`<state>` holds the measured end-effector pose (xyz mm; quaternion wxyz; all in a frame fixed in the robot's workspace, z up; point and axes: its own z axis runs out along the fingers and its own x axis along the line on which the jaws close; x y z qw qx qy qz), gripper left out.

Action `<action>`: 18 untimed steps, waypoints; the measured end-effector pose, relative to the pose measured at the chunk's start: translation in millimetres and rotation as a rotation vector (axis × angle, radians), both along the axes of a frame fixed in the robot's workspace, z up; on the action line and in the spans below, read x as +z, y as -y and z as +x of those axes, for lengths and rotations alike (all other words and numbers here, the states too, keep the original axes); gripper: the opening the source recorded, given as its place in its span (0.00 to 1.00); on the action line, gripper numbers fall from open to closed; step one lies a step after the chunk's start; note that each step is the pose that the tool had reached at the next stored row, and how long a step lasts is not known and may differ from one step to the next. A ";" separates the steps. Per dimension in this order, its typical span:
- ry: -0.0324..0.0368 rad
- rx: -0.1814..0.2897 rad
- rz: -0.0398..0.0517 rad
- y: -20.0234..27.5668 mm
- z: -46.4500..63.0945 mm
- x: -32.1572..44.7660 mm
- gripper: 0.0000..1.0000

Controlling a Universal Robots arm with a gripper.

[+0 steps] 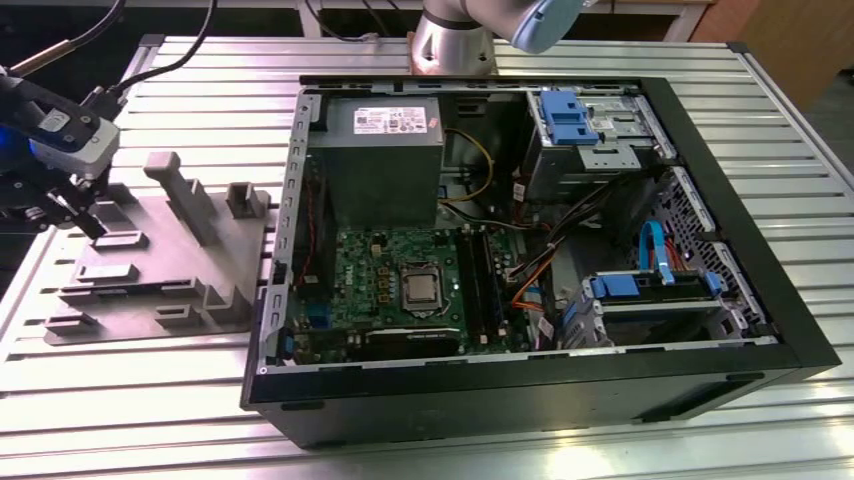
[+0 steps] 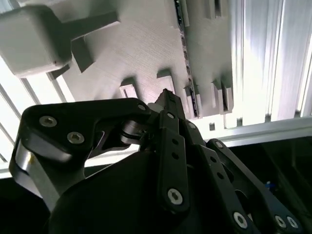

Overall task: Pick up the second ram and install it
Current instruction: 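Pick up the second ram and move it above second insertion slot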

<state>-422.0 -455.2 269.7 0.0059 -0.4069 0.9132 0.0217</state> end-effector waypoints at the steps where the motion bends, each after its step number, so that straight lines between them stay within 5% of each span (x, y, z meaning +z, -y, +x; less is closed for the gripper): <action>1: -0.0001 0.018 0.0000 0.0 0.0 -0.1 0.10; 18: 0.0000 0.328 0.0000 0.0 0.0 -2.6 0.10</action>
